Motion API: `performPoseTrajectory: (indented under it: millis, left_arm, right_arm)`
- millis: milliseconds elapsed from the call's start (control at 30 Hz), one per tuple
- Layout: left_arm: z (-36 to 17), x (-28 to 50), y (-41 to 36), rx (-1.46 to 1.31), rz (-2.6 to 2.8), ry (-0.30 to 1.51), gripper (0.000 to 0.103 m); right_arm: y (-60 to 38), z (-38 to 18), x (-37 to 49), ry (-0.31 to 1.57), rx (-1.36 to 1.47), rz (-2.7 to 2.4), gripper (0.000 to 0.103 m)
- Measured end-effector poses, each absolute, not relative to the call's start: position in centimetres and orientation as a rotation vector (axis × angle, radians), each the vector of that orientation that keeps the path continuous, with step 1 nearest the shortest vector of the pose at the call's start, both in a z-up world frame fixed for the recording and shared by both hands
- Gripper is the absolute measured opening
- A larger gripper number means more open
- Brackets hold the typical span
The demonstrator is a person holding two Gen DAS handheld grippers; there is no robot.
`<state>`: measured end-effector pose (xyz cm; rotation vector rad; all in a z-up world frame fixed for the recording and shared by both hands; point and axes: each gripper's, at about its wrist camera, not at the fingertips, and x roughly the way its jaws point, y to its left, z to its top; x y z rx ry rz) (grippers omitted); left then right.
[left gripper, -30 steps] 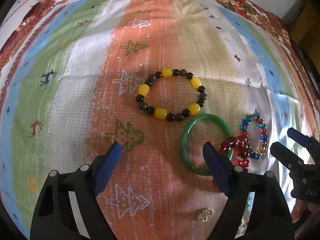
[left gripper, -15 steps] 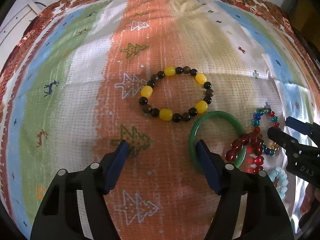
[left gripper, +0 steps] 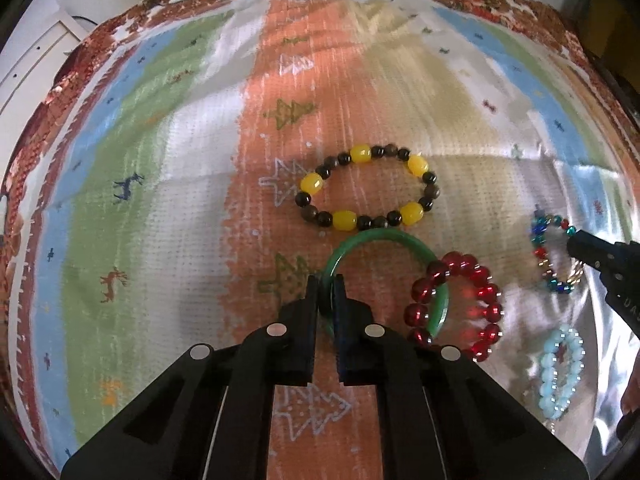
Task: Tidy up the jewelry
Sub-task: 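Close the left tool on the green bangle while the right tool grips the multicolour bracelet, then carry the green bangle in the left tool while the right tool carries its bracelet to the tin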
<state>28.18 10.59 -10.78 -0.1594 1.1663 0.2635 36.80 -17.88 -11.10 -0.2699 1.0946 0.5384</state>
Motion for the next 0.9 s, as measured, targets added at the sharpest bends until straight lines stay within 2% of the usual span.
performPoseTrajectory:
  millis: [567, 900]
  left_arm:
    - [-4.3, 24.4, 11.4, -0.239, 0.263, 1.006, 0.01]
    - [-0.7, 21.0, 9.2, -0.266, 0.179, 0.916, 0.01]
  right_arm:
    - [-18.5, -6.0, 31.9, 0.963, -0.267, 0.619, 0.01]
    - [-19.6, -2.2, 28.1, 0.87, -0.256, 0.694, 0.01]
